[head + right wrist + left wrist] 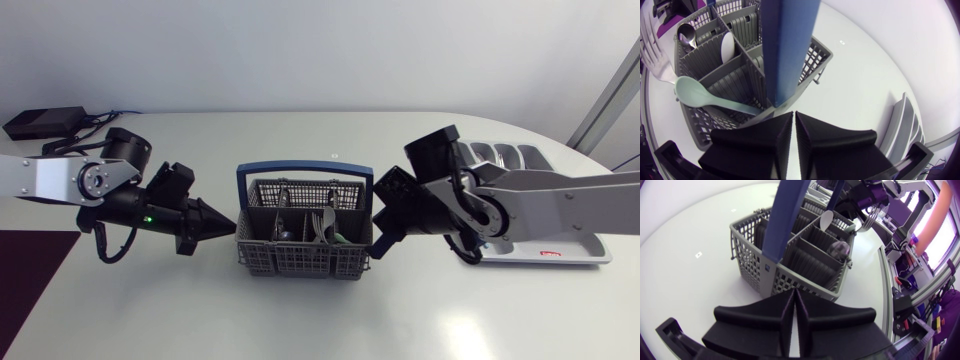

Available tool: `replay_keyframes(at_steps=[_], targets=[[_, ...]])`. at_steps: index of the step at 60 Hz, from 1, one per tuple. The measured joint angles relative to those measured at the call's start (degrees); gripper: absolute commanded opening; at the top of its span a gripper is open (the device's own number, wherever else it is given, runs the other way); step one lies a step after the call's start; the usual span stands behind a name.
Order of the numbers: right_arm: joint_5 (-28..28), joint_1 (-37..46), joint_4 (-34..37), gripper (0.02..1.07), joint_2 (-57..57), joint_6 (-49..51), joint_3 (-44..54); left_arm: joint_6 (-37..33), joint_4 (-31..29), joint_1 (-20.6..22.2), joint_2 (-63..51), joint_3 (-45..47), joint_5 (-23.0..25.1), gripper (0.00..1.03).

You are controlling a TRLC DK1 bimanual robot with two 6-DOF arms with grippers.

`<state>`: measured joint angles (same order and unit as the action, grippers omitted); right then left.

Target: Unload the cutlery basket into the drawer organizer.

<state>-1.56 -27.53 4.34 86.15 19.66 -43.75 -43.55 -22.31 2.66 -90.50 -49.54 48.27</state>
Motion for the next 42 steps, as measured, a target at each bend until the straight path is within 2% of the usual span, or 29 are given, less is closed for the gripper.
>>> replay_keyframes(at_steps=[11,21,42], targets=[[-0.1,1.0,0.6,0.14,-8.0,0.1,4.7,0.0,0.3,-0.4,4.9,0.9,0.3,0.07],[-0.1,-2.0,3.6,0.14,-14.1,0.1,7.7,0.0,0.3,0.0,6.1,3.2,-0.5,0.07],[0.7,-6.2,3.3,0.14,-12.3,-1.2,7.7,0.0,0.3,2.6,7.0,4.9,-2.3,0.07]])
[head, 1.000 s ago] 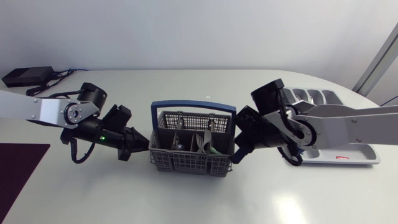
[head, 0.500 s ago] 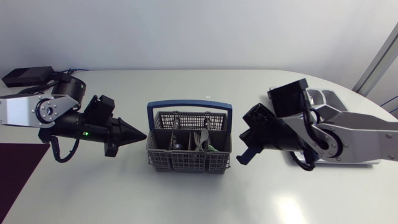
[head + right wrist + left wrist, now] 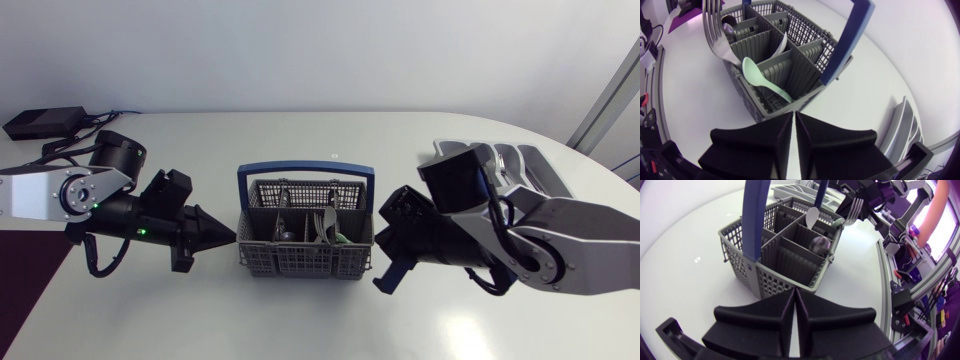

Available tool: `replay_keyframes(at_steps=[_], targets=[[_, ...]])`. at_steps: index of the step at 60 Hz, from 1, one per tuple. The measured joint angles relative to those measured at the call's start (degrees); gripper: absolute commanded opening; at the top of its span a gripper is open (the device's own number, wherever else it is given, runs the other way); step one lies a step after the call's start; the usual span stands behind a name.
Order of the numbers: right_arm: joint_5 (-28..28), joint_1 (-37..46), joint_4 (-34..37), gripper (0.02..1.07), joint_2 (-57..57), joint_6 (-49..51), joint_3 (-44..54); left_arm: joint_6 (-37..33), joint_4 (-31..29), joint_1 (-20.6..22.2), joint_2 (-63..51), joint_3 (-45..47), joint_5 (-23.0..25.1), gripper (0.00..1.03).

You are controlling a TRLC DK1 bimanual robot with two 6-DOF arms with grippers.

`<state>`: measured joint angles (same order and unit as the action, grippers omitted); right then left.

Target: Unload the cutlery basket into the drawer organizer.

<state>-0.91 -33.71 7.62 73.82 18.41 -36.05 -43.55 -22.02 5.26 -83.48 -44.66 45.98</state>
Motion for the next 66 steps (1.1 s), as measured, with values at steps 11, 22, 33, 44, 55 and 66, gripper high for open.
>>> replay_keyframes(at_steps=[11,22,33,44,55,66], targets=[[1.4,-0.7,-0.1,0.14,1.8,-0.4,-1.1,0.0,0.0,0.5,0.5,0.0,-1.2,0.07],[2.4,-1.8,-0.2,0.14,2.4,-0.4,-1.6,0.1,0.0,0.4,1.0,0.0,-2.7,0.07],[5.0,-2.6,-0.2,0.26,1.3,-0.4,-1.4,0.0,0.0,0.3,2.1,0.5,-3.0,0.09],[5.9,-3.4,0.6,0.45,-6.7,-0.4,-0.2,0.0,0.0,-0.7,4.3,1.0,-3.0,0.18],[5.9,-5.4,4.9,0.49,-15.0,-0.8,-0.2,0.1,0.0,-0.7,9.8,3.6,-4.5,0.22],[5.9,-8.8,6.6,0.49,-18.6,-1.7,-0.2,1.1,0.0,-0.7,16.5,5.1,-5.7,0.22]])
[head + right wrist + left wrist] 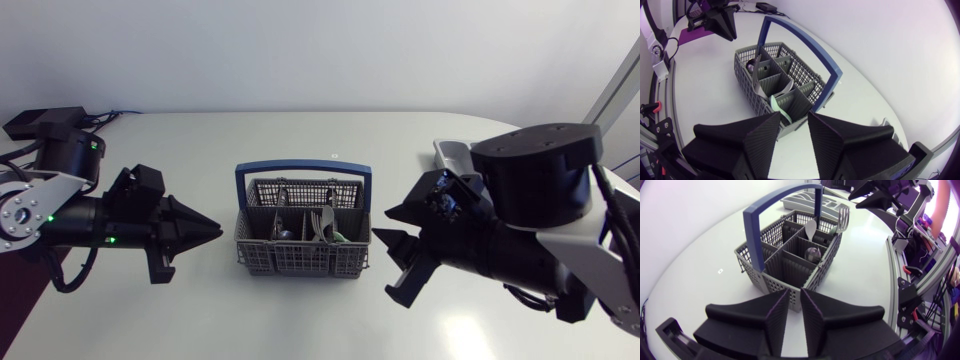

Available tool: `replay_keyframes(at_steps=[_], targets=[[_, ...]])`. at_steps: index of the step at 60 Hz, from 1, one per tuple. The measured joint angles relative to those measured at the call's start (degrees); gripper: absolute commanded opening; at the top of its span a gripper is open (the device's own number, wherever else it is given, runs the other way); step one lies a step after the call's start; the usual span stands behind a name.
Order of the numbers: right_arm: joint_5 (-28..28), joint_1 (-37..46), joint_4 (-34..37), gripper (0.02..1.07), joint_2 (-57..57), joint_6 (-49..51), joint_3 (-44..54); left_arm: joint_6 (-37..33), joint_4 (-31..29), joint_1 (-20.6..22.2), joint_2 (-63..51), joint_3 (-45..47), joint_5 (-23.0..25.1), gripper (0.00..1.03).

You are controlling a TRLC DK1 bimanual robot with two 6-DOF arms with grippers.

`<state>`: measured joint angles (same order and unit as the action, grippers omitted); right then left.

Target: Unload the cutlery basket into the drawer organizer.

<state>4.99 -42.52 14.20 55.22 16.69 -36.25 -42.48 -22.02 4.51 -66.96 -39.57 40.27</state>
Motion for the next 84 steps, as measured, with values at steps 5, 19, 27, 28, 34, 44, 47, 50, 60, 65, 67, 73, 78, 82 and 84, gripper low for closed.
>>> replay_keyframes(at_steps=[5,19,27,28,34,44,47,50,60,65,67,73,78,82,84], targets=[[0.0,-1.4,0.7,0.49,-0.3,-0.3,0.0,0.7,0.0,0.0,3.2,0.3,-0.6,0.23],[-1.9,-5.3,0.9,0.50,1.2,-1.3,-1.5,2.4,-0.5,2.6,9.4,0.8,-3.0,0.24],[-4.8,-5.4,0.2,0.51,4.4,-1.5,-3.1,3.7,-0.6,5.5,10.7,1.4,-4.9,0.24],[-5.1,-5.4,0.2,0.52,4.8,-1.5,-3.3,3.8,-0.6,6.0,10.8,1.5,-5.1,0.24],[-5.9,-5.4,-0.6,0.52,7.0,-1.7,-4.3,4.7,-0.6,8.2,10.8,1.8,-6.3,0.24],[-6.3,-5.4,-0.9,0.53,11.0,-1.7,-7.1,6.5,0.3,11.7,10.8,2.0,-8.6,0.24],[-6.3,-5.6,-1.0,0.53,11.9,-1.7,-7.8,6.8,0.8,12.6,10.8,2.0,-9.1,0.24],[-6.3,-5.8,-1.1,0.53,12.7,-1.7,-8.3,6.9,1.0,13.2,10.8,2.0,-9.5,0.24],[-5.5,-5.9,-2.3,0.53,16.3,-1.7,-10.3,7.1,1.3,14.1,10.8,2.0,-10.4,0.24],[-4.7,-5.9,-2.6,0.53,18.1,-1.9,-11.0,7.6,1.4,14.1,10.8,2.0,-10.4,0.24],[-4.4,-5.9,-2.7,0.53,18.6,-1.9,-11.3,7.6,1.4,14.1,10.8,2.0,-10.4,0.24],[-3.3,-5.9,-2.9,0.53,20.1,-2.1,-12.1,7.6,1.4,14.1,10.8,2.0,-10.6,0.24],[-2.1,-6.1,-3.8,0.52,21.6,-2.1,-12.8,7.6,1.5,14.3,10.8,2.0,-10.6,0.24],[-1.7,-6.2,-4.2,0.47,22.5,-2.1,-13.1,7.7,1.6,14.7,10.8,2.0,-10.8,0.24],[-1.5,-6.2,-4.3,0.41,23.1,-2.1,-13.3,7.8,1.6,15.0,10.8,2.0,-10.9,0.24]])
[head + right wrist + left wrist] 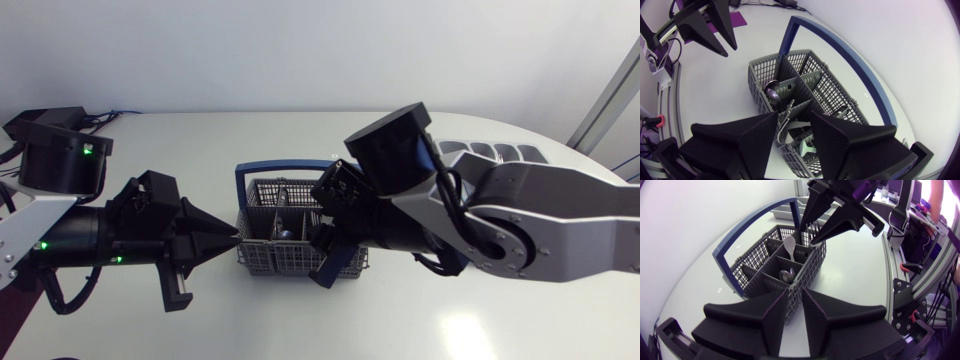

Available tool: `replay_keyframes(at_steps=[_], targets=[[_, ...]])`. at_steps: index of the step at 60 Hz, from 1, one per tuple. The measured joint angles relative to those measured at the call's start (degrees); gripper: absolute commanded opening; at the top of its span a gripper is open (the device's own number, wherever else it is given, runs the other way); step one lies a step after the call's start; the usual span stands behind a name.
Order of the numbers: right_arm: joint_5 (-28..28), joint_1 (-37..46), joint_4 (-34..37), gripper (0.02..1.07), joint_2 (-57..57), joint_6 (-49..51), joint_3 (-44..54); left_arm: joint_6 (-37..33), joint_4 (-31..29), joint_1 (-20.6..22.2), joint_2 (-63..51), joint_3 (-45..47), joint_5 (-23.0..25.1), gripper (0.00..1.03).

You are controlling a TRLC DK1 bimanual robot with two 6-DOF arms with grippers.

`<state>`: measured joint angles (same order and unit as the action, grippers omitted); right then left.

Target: Unload the cutlery basket into the drawer organizer.

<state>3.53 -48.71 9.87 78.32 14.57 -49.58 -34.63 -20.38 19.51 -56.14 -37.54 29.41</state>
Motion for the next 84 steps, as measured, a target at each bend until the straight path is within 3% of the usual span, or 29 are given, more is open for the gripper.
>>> replay_keyframes(at_steps=[10,27,38,46,64,79,84], targets=[[1.3,0.0,-0.9,0.13,2.1,0.0,-0.6,0.2,1.0,1.5,-0.1,0.0,-1.1,0.24],[0.9,0.3,-0.4,0.12,1.2,-0.3,-0.7,0.4,1.4,2.2,-0.1,0.2,-1.5,0.24],[-2.6,2.1,2.8,0.12,-2.4,-0.7,-2.3,0.6,1.9,3.6,-0.1,0.3,-2.8,0.25],[-6.7,3.9,5.7,0.12,-6.2,-1.6,-4.4,1.7,3.0,5.3,-0.1,0.3,-4.5,0.30],[-23.5,10.3,11.8,0.12,-15.3,-5.4,-6.1,4.9,5.5,11.4,-3.5,-2.8,-5.8,0.47],[-35.2,16.0,13.9,0.12,-20.7,-6.1,-6.1,5.6,5.9,17.0,-6.3,-7.7,-5.7,0.49],[-38.1,16.7,14.2,0.12,-22.0,-6.1,-5.7,6.4,5.9,18.2,-7.6,-8.8,-3.6,0.49]])
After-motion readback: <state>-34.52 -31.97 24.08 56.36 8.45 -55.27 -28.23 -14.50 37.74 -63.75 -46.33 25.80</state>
